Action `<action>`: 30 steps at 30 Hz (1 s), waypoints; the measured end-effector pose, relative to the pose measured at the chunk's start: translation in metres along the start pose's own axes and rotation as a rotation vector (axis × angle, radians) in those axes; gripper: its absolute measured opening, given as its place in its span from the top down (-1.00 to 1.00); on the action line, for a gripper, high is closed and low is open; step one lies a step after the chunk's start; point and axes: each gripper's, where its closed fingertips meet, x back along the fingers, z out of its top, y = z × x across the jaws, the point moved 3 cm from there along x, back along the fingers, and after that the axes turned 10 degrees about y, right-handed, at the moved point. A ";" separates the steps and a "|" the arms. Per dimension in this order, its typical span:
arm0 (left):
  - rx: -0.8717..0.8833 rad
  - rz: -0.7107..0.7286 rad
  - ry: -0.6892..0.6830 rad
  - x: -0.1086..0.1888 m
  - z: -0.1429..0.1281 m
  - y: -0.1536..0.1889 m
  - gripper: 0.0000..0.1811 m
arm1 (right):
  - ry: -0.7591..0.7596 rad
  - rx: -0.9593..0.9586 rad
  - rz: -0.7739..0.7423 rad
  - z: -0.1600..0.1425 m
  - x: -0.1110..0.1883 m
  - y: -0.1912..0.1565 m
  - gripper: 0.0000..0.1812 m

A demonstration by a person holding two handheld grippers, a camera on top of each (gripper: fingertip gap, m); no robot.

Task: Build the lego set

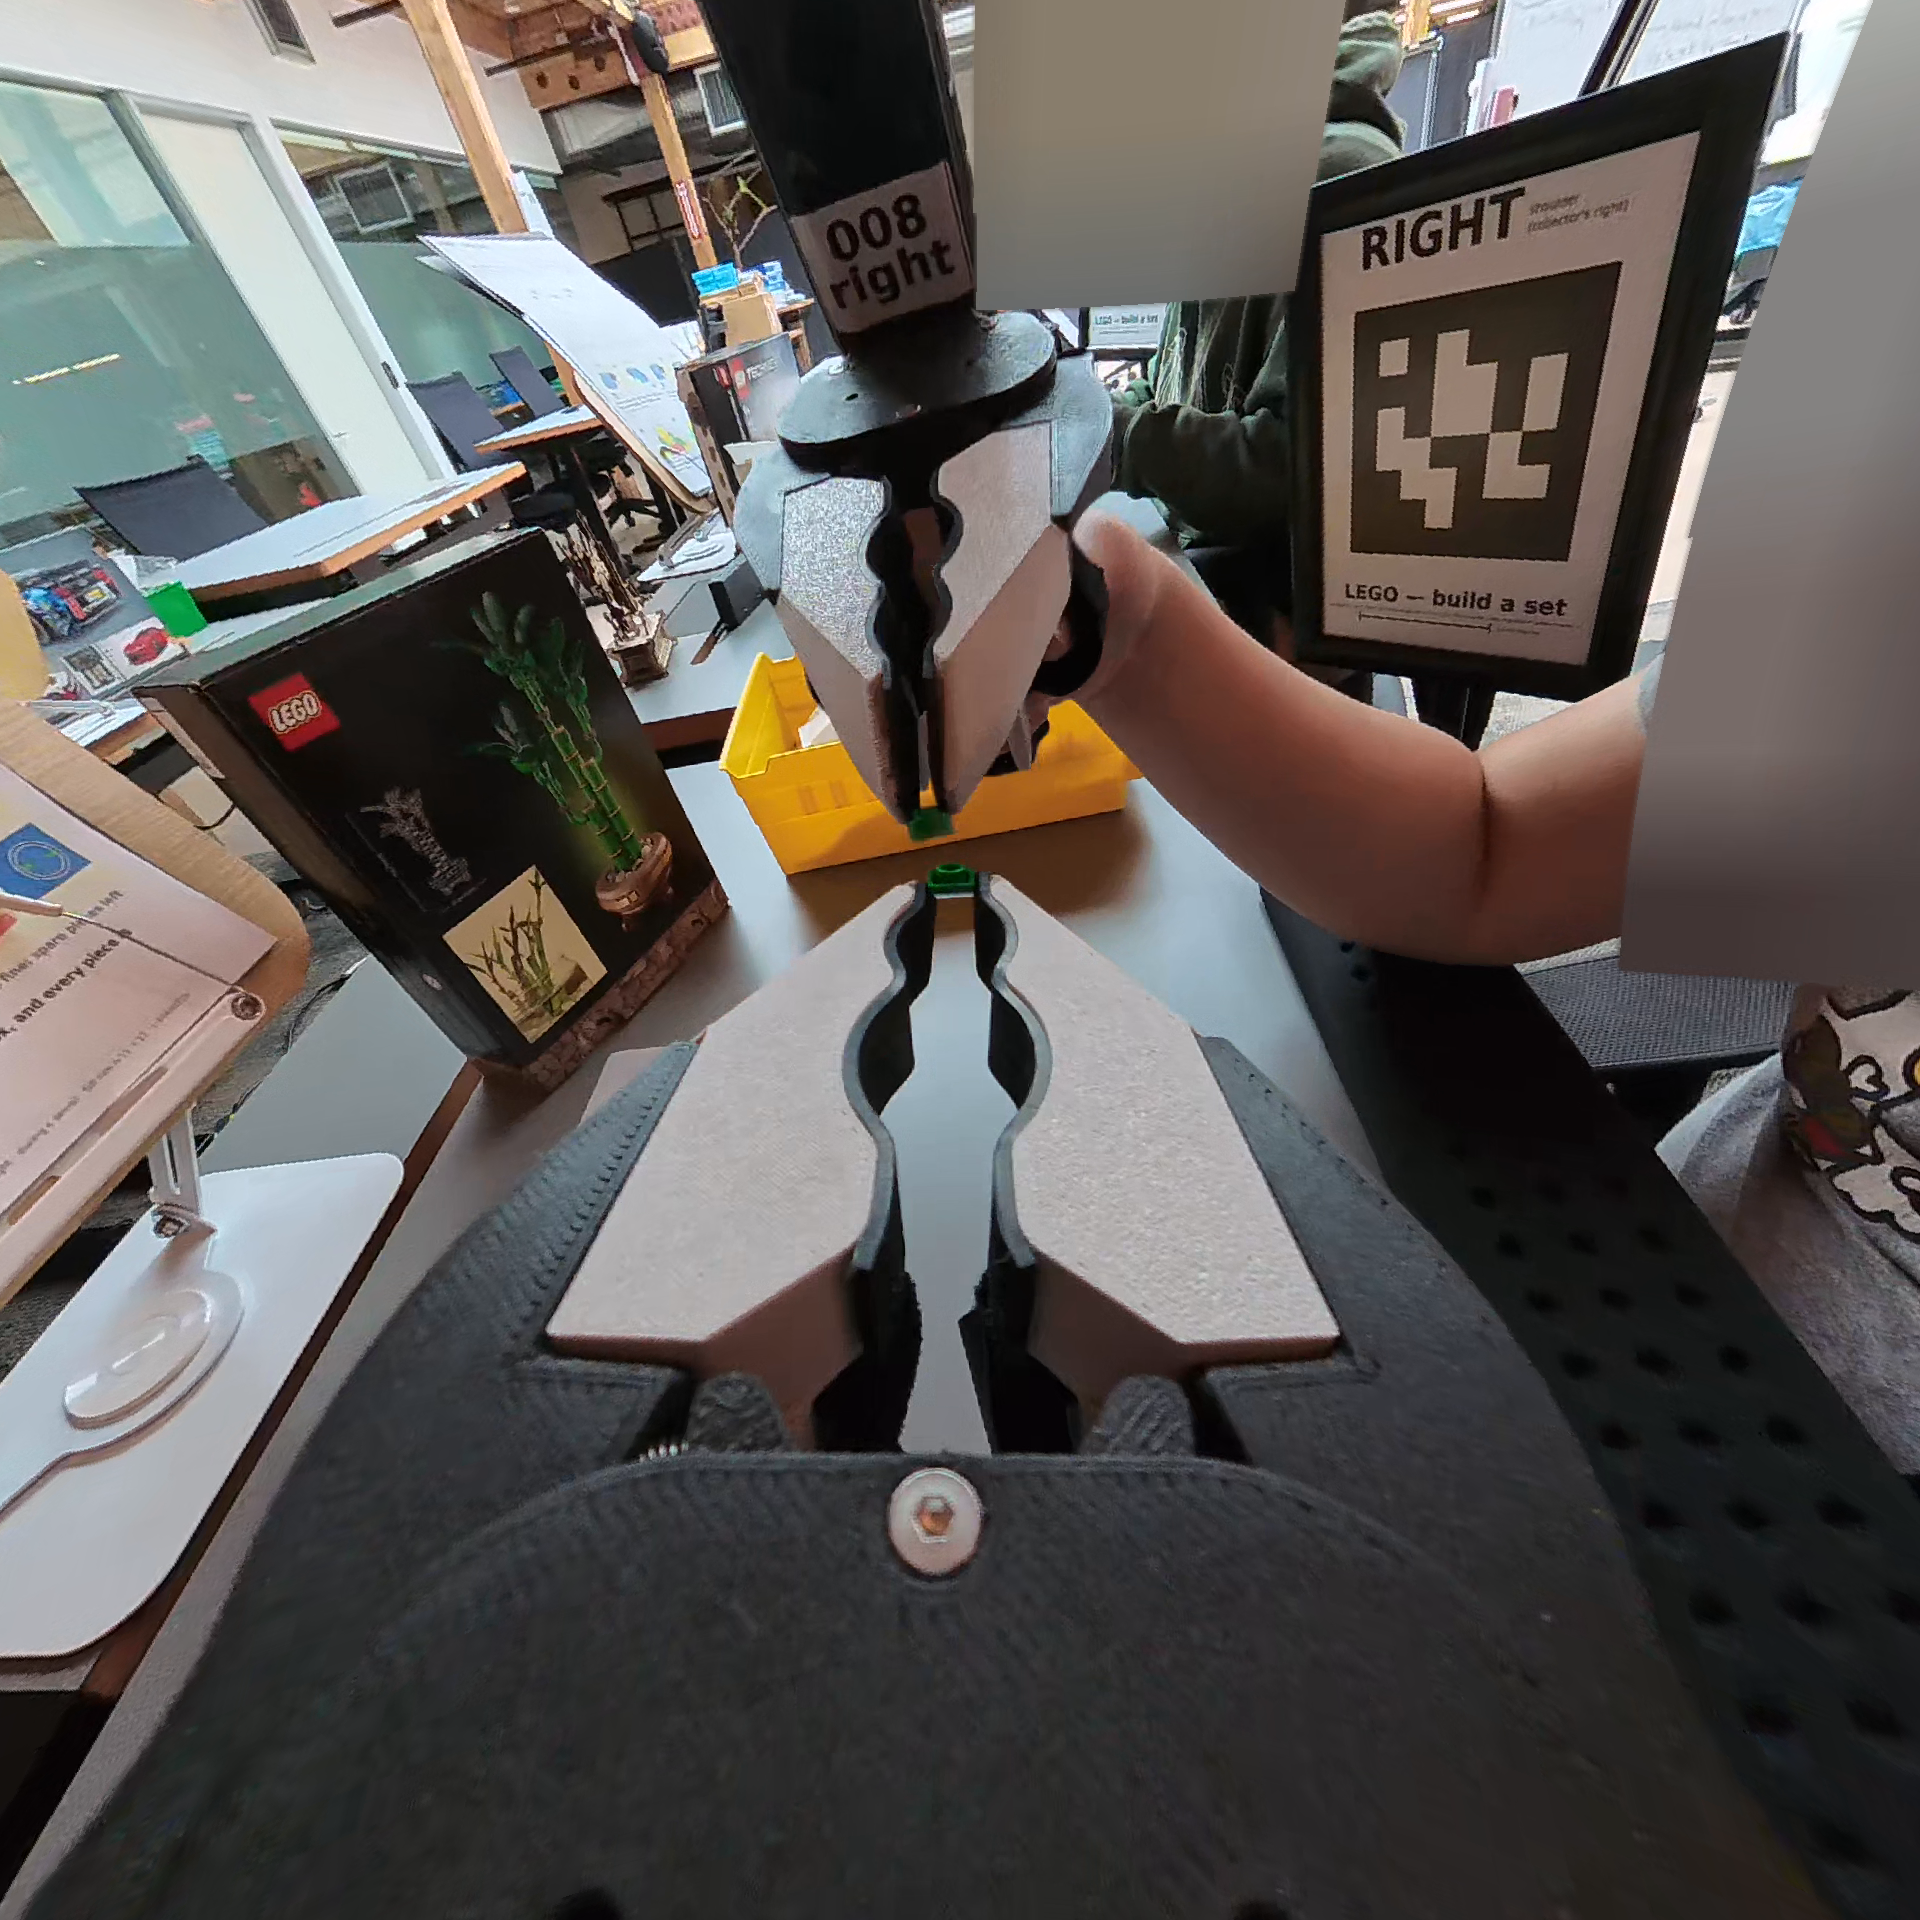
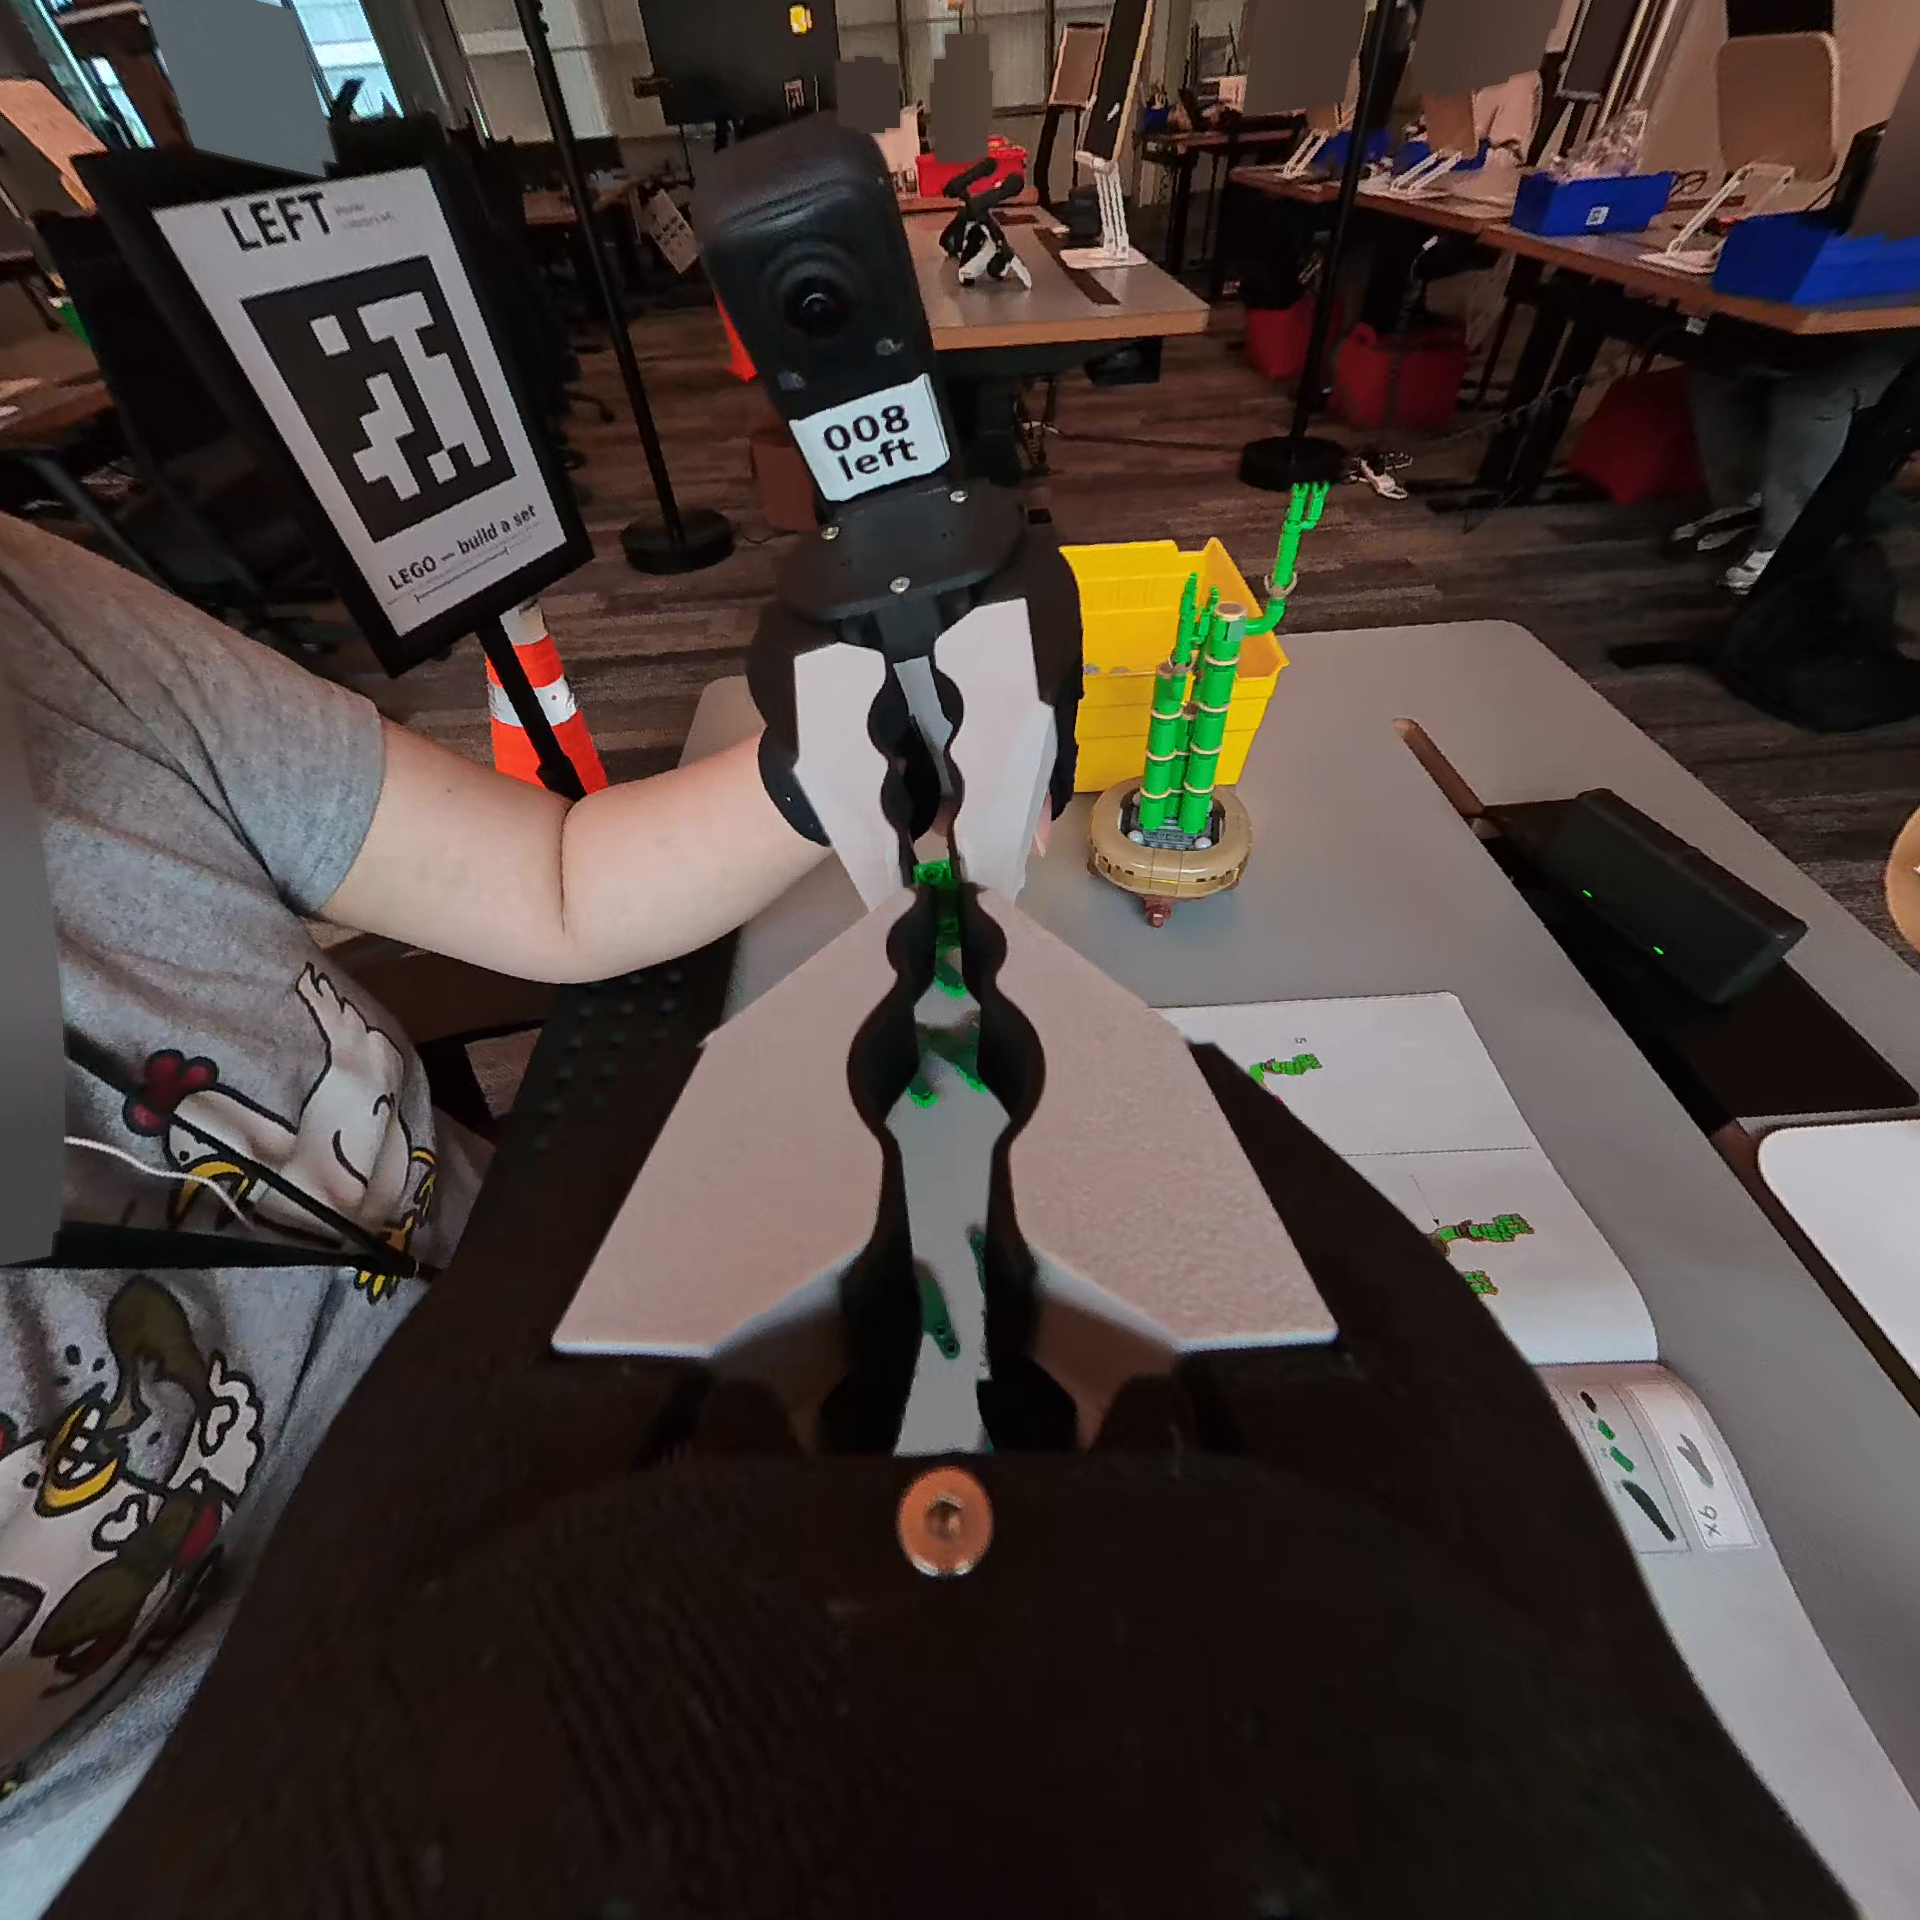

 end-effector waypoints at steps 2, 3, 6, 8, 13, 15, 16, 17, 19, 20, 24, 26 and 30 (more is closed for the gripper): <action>0.001 -0.001 0.000 0.000 0.001 0.001 0.93 | -0.003 0.005 0.014 0.000 0.002 -0.003 0.98; 0.002 -0.003 0.002 0.000 0.002 0.001 0.94 | 0.000 0.006 0.014 0.001 0.002 -0.004 0.98; 0.002 -0.001 0.010 -0.001 0.003 0.002 0.94 | -0.022 0.015 0.008 -0.003 0.001 -0.003 0.98; 0.011 -0.005 0.000 -0.001 0.002 0.002 0.94 | -0.030 0.021 0.011 -0.004 0.000 -0.004 0.98; 0.012 -0.004 -0.022 -0.001 0.000 0.002 0.93 | -0.033 0.014 0.017 -0.006 -0.002 -0.003 0.98; 0.025 -0.015 -0.036 -0.001 -0.002 0.003 0.94 | -0.044 0.009 0.022 -0.008 -0.002 -0.003 0.98; 0.035 -0.018 -0.045 -0.002 -0.003 0.003 0.94 | -0.051 0.008 0.021 -0.009 -0.002 -0.003 0.98; 0.043 -0.016 -0.052 -0.002 -0.003 0.002 0.94 | -0.055 0.009 0.013 -0.010 -0.002 -0.003 0.98; 0.052 -0.015 -0.059 -0.002 -0.004 0.001 0.94 | -0.060 0.010 0.003 -0.010 -0.002 -0.002 0.98; 0.056 -0.016 -0.065 -0.002 -0.004 0.001 0.94 | -0.064 0.009 0.000 -0.010 -0.001 -0.002 0.98; 0.058 -0.009 -0.117 -0.002 -0.009 0.000 0.94 | -0.109 0.027 -0.028 -0.016 -0.002 -0.001 0.98; 0.056 -0.008 -0.129 -0.001 -0.010 0.001 0.94 | -0.114 0.022 -0.030 -0.016 -0.003 -0.001 0.98; 0.046 0.006 -0.167 0.000 -0.012 0.000 0.95 | -0.136 0.028 -0.040 -0.019 -0.005 0.000 0.98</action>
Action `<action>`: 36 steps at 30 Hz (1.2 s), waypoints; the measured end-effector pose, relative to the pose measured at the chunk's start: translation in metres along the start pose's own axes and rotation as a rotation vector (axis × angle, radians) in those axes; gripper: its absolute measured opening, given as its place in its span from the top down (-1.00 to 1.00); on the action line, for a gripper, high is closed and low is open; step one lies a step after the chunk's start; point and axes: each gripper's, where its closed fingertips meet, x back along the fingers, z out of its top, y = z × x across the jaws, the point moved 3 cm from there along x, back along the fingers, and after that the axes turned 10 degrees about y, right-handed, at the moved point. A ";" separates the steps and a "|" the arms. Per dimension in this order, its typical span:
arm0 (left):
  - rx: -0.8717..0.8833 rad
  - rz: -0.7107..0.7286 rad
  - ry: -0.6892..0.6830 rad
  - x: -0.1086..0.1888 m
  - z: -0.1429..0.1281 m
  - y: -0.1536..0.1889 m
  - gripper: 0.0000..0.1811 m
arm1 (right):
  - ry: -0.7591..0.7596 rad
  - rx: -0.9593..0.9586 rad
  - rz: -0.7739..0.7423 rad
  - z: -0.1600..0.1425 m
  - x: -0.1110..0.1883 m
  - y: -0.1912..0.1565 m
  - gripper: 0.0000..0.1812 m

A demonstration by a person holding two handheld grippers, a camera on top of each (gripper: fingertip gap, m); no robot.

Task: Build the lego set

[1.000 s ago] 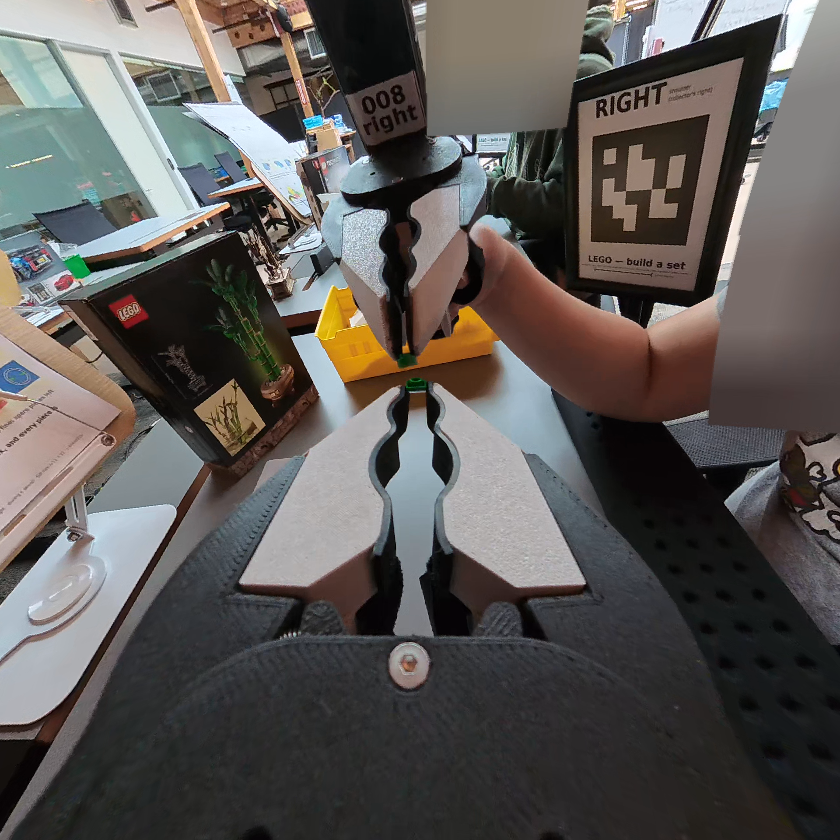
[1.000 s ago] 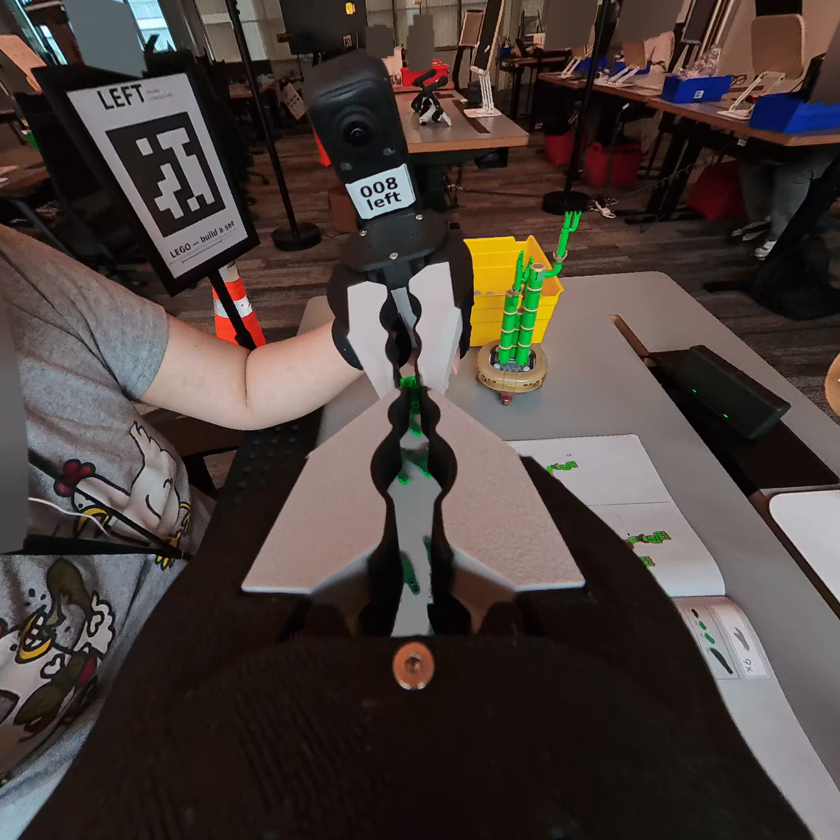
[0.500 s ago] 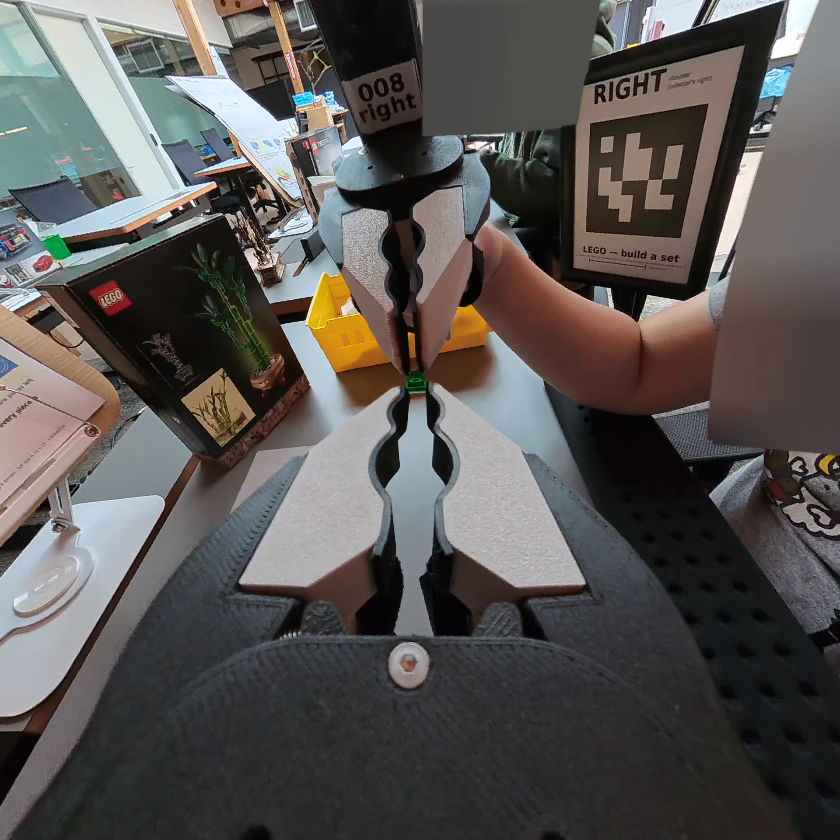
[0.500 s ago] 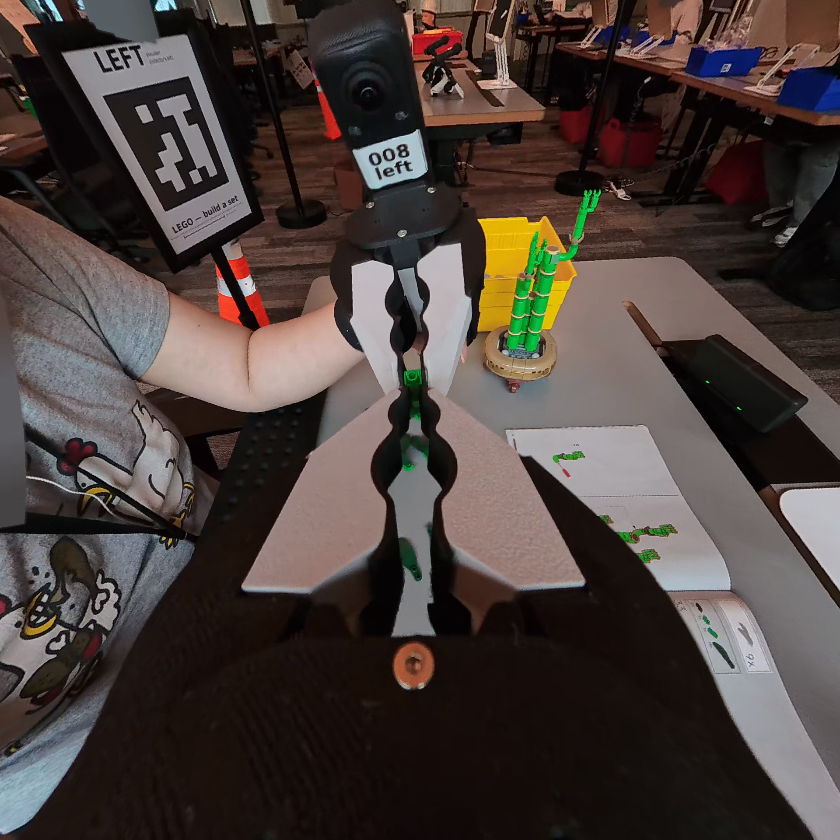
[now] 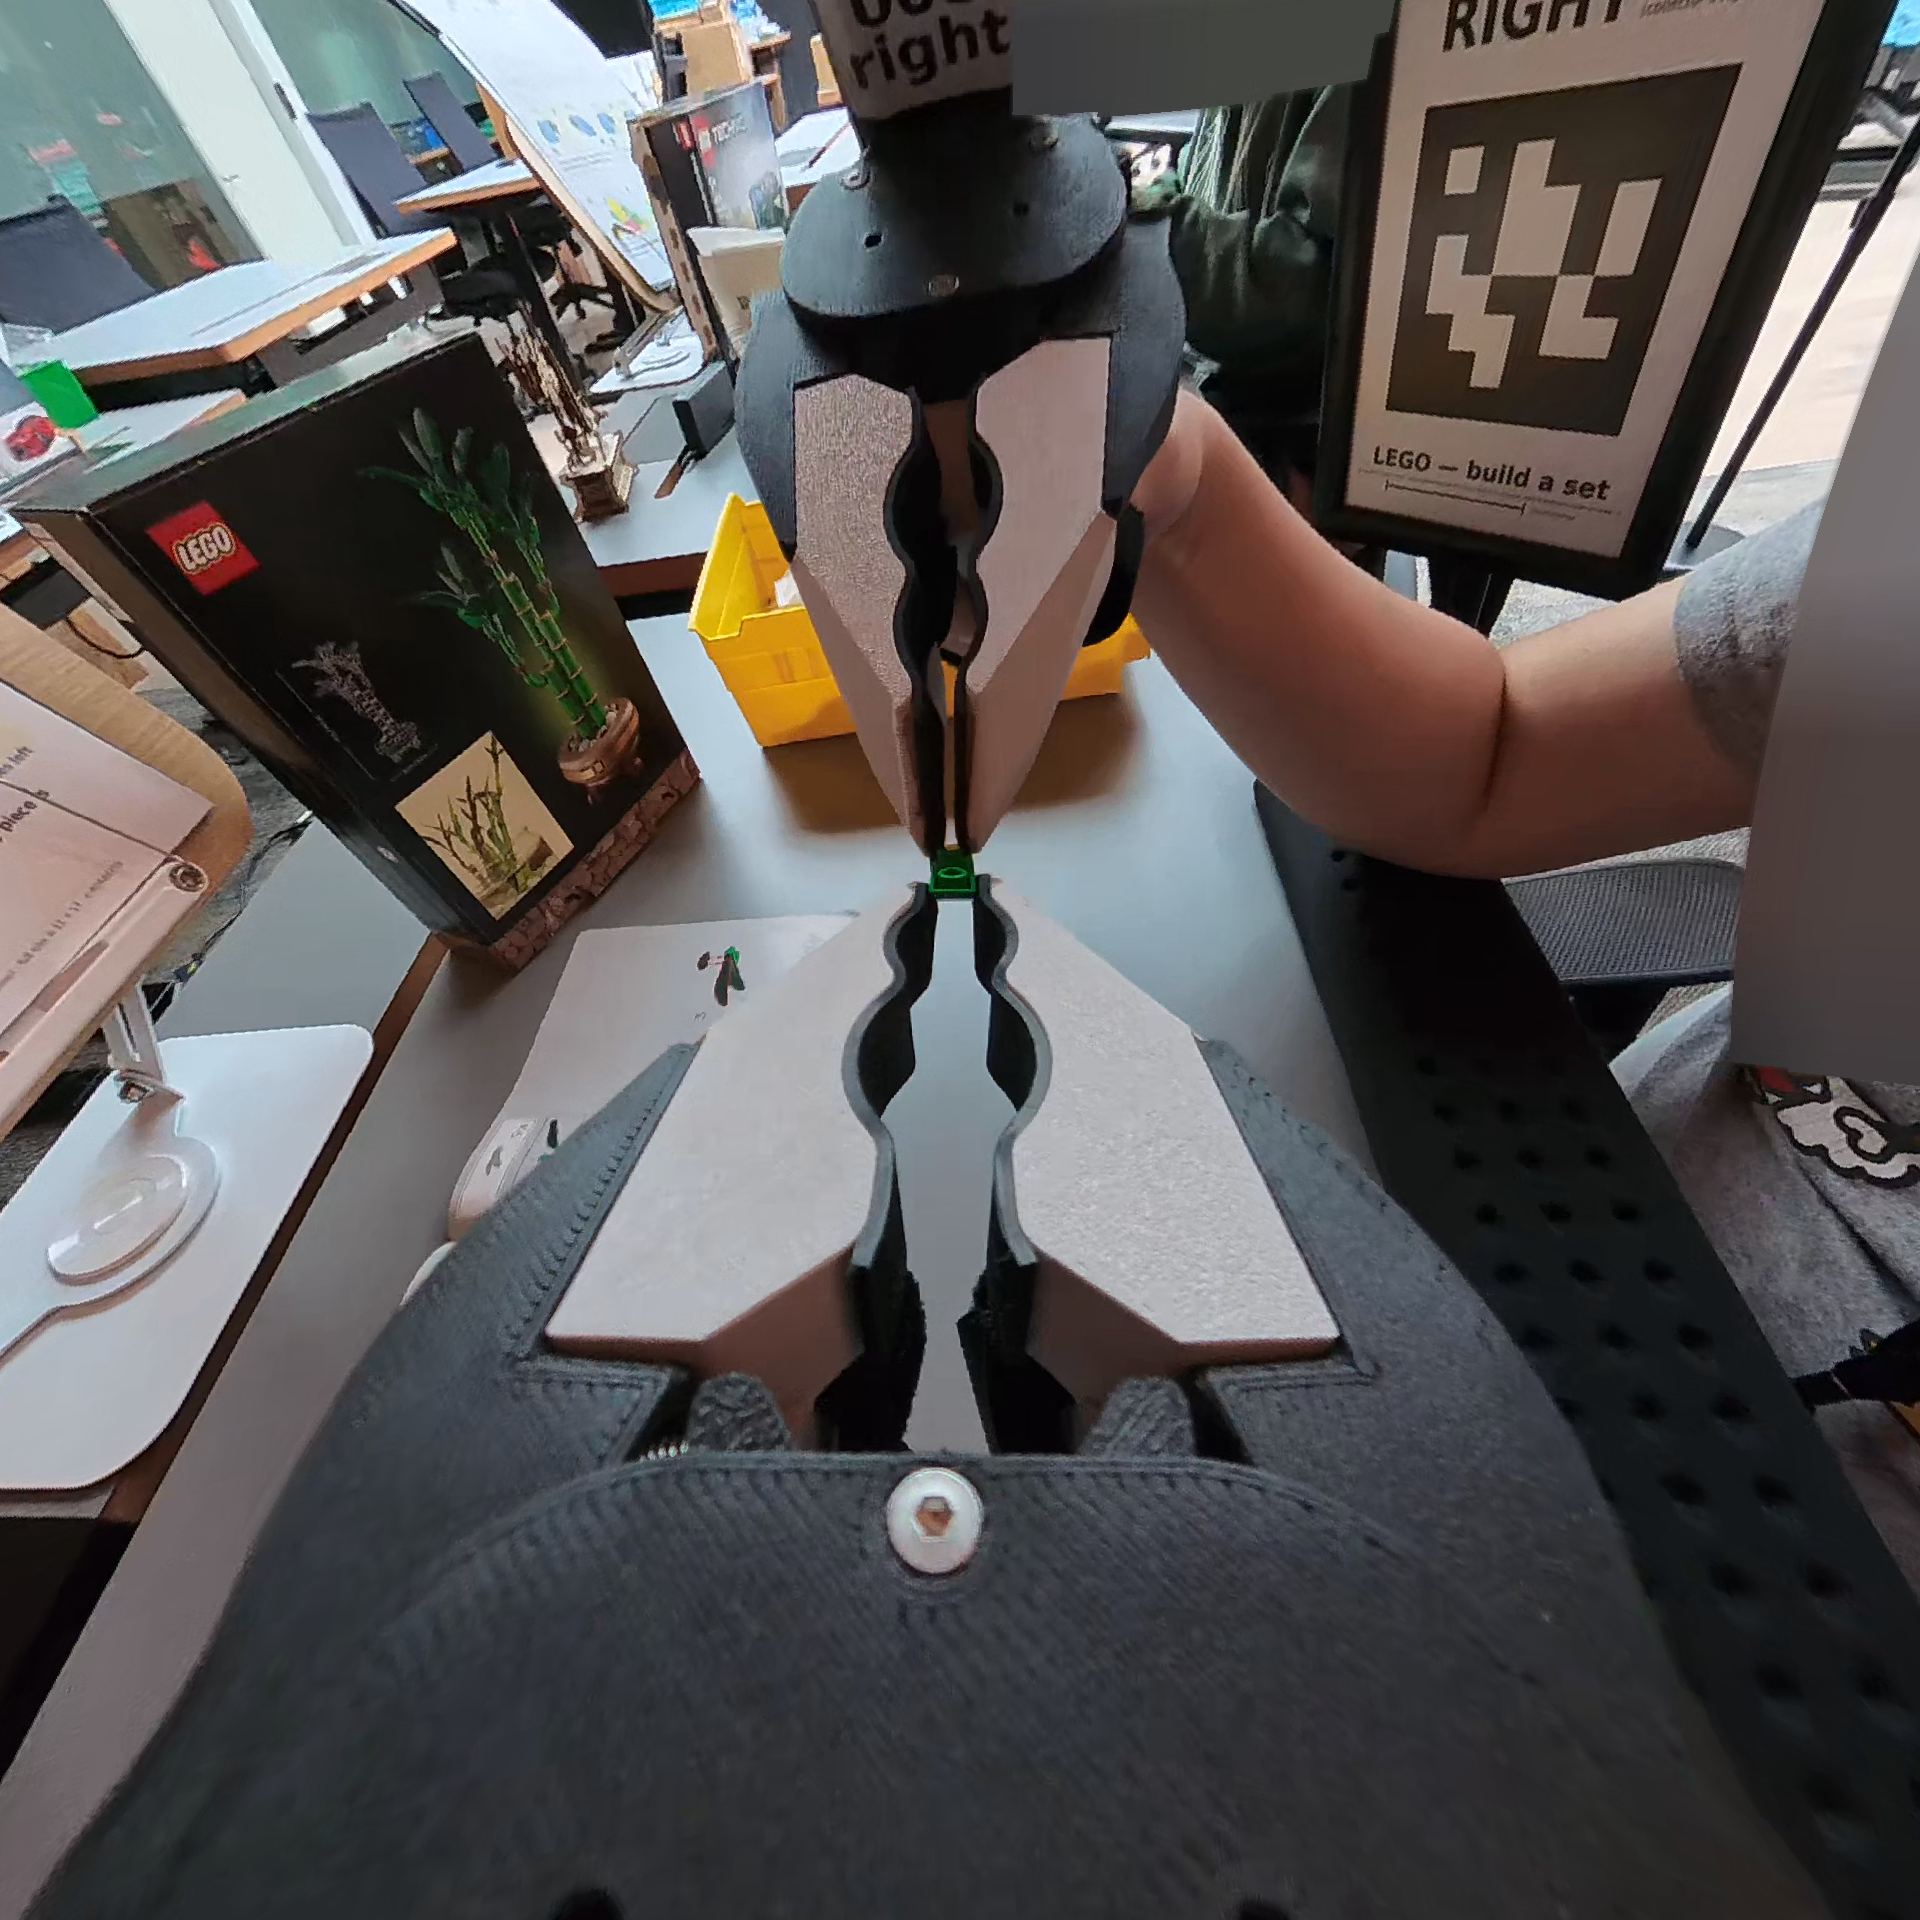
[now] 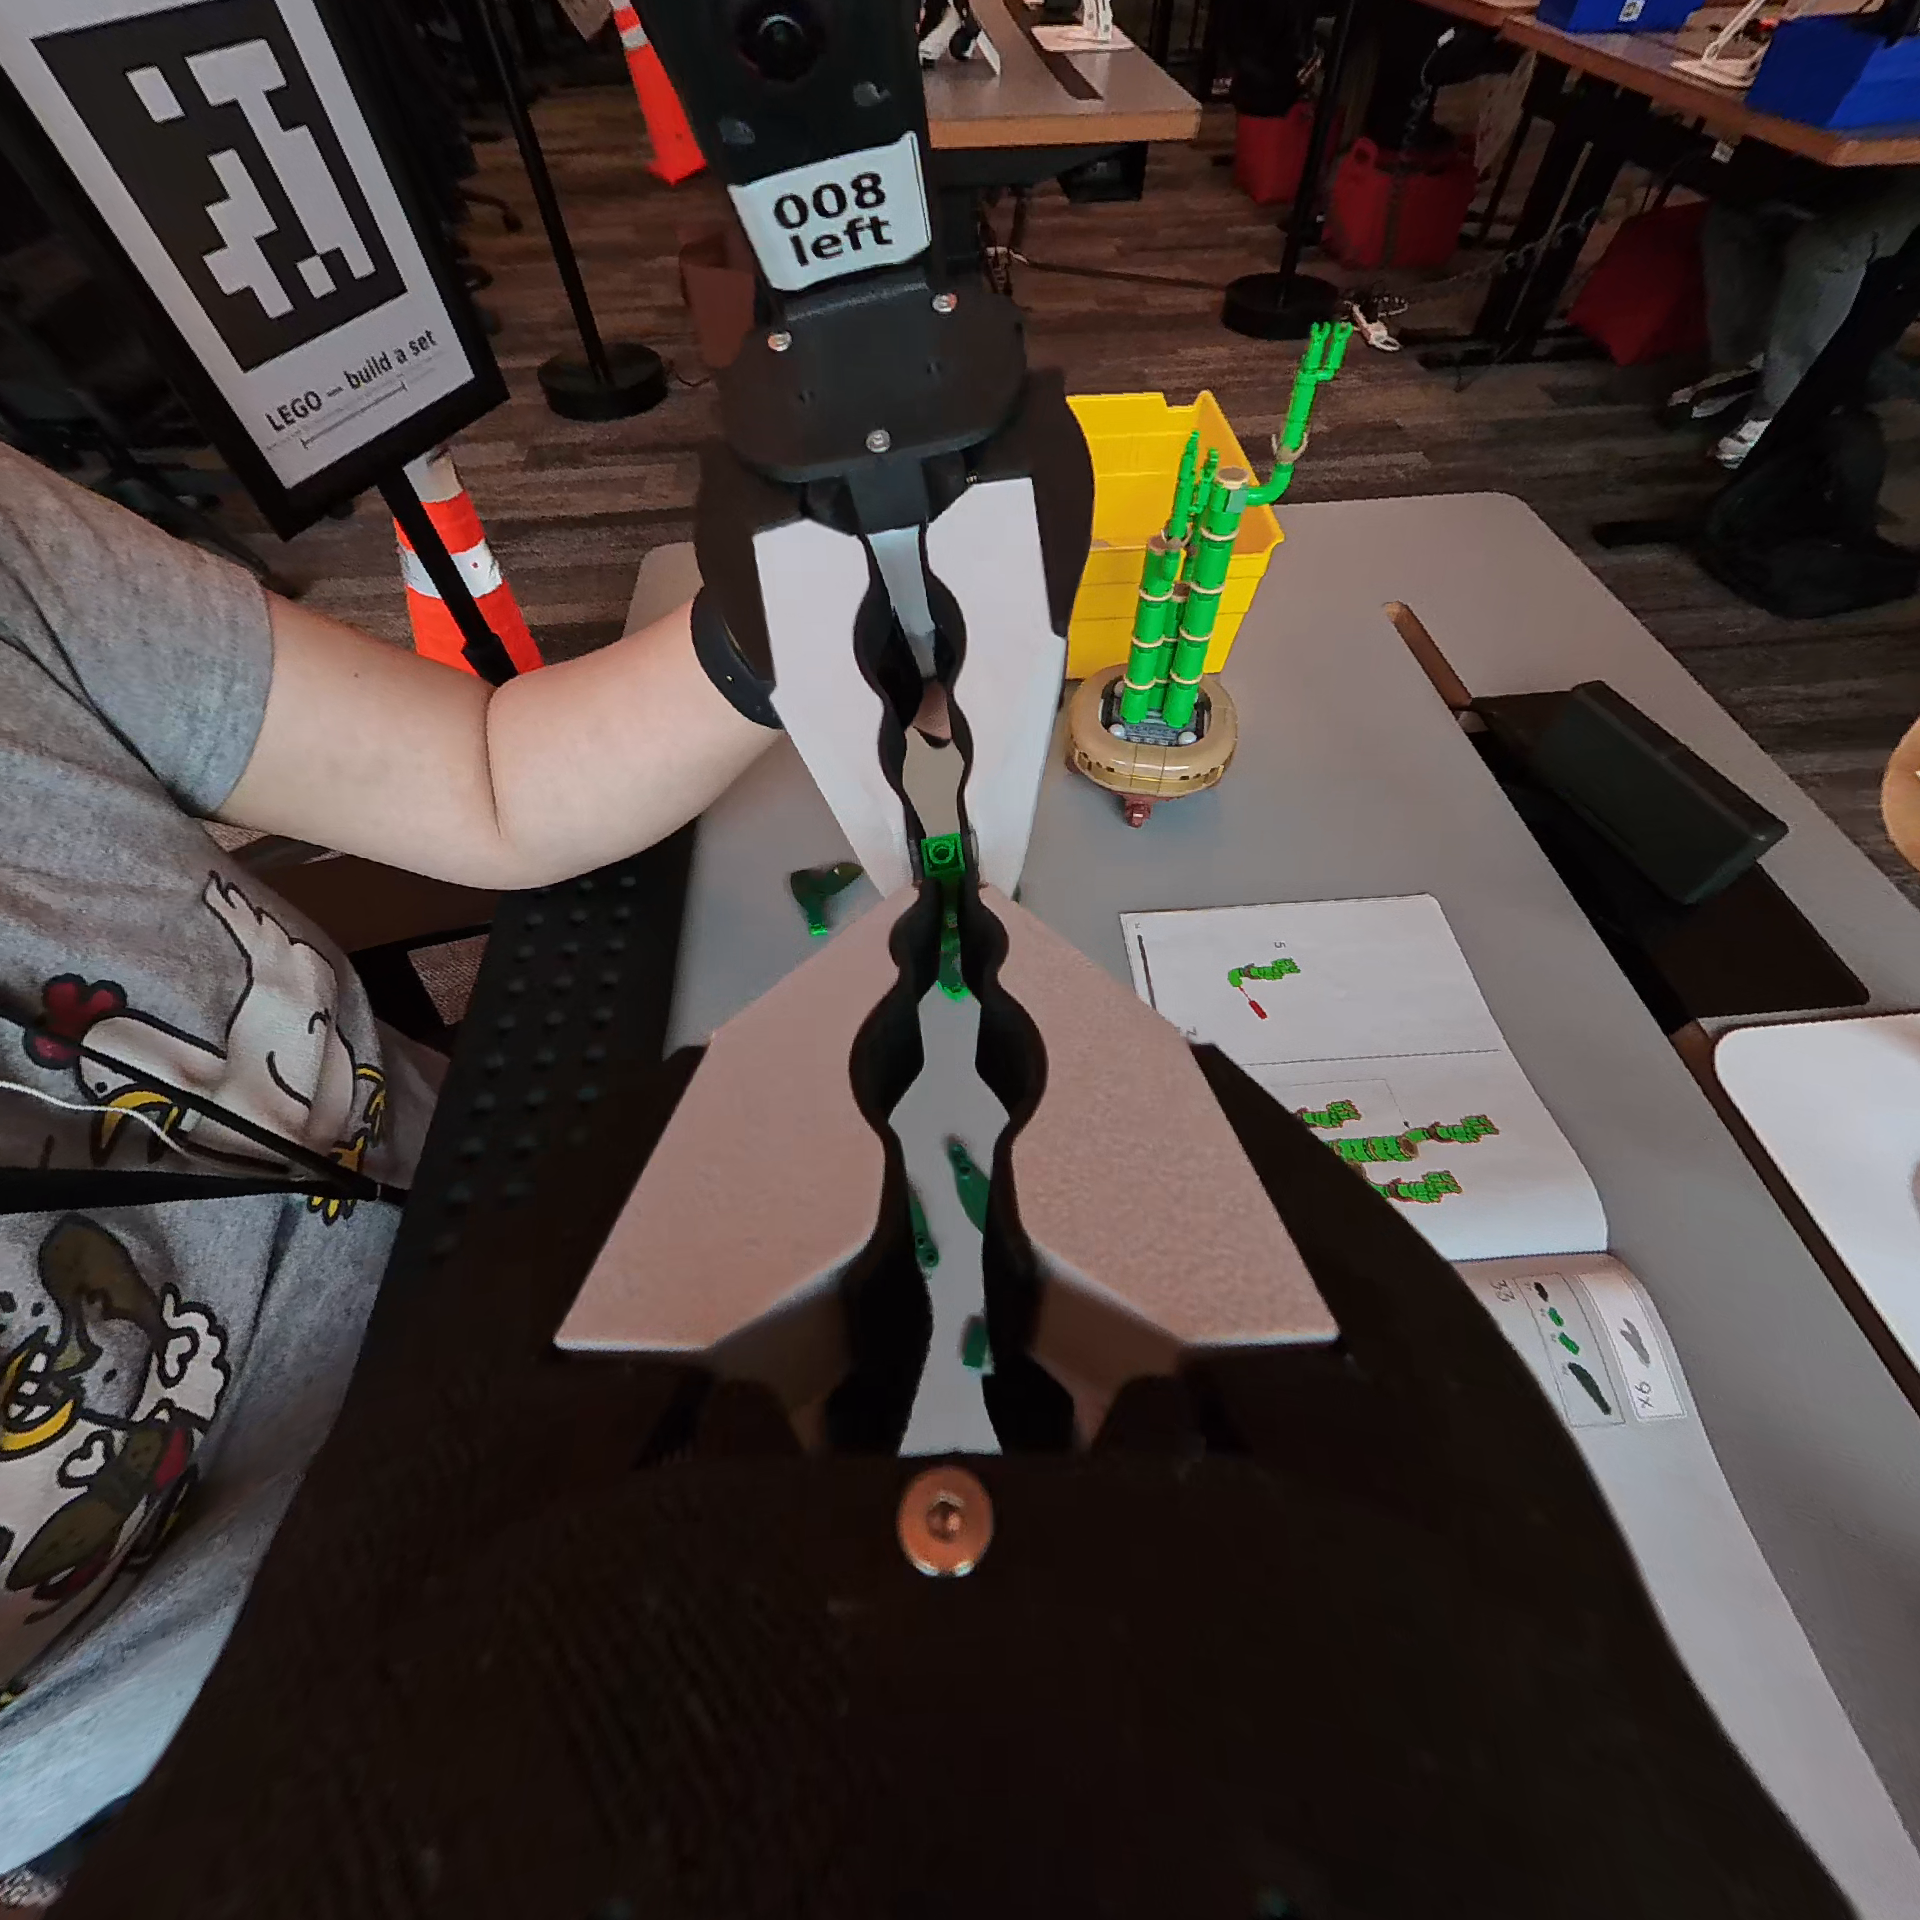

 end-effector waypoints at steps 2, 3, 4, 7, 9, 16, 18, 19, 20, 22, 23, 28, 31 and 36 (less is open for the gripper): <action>-0.006 0.009 -0.012 -0.001 -0.001 -0.001 0.94 | -0.015 0.006 -0.010 -0.001 0.000 0.001 0.98; -0.004 0.010 -0.011 -0.001 -0.001 -0.001 0.94 | -0.015 0.008 -0.013 -0.001 0.001 0.001 0.99; 0.000 0.009 -0.011 -0.002 -0.001 -0.001 0.94 | -0.018 0.005 -0.014 -0.001 0.001 0.000 0.98; -0.006 0.018 -0.036 -0.002 -0.004 -0.002 0.94 | -0.050 0.023 -0.037 -0.004 0.000 0.001 0.98; -0.010 0.030 -0.051 -0.002 -0.006 -0.003 0.95 | -0.066 0.027 -0.056 -0.005 -0.002 0.002 0.99; 0.004 0.046 -0.068 -0.003 -0.008 -0.006 0.95 | -0.094 0.034 -0.097 -0.007 -0.003 0.004 0.99; 0.004 0.050 -0.079 -0.003 -0.010 -0.007 0.95 | -0.116 0.042 -0.114 -0.009 -0.004 0.005 0.99; 0.005 0.047 -0.079 -0.004 -0.011 -0.007 0.95 | -0.121 0.044 -0.116 -0.010 -0.004 0.005 0.99; 0.007 0.042 -0.072 -0.004 -0.011 -0.006 0.95 | -0.116 0.041 -0.112 -0.009 -0.004 0.005 0.99; 0.018 0.026 -0.045 -0.003 -0.007 -0.005 0.95 | -0.085 0.012 -0.084 -0.006 -0.002 0.003 0.99; 0.021 0.018 -0.032 -0.003 -0.005 -0.004 0.95 | -0.066 -0.005 -0.065 -0.005 -0.001 0.002 0.99; 0.031 0.020 -0.031 -0.002 -0.006 -0.005 0.94 | -0.061 -0.033 -0.068 -0.005 -0.002 0.004 0.99; 0.061 -0.003 0.021 -0.001 -0.001 -0.005 0.94 | -0.025 -0.010 -0.064 0.001 0.000 0.003 0.99; 0.150 -0.053 0.113 0.001 0.006 -0.006 0.94 | 0.025 0.099 -0.093 0.012 0.001 0.001 0.98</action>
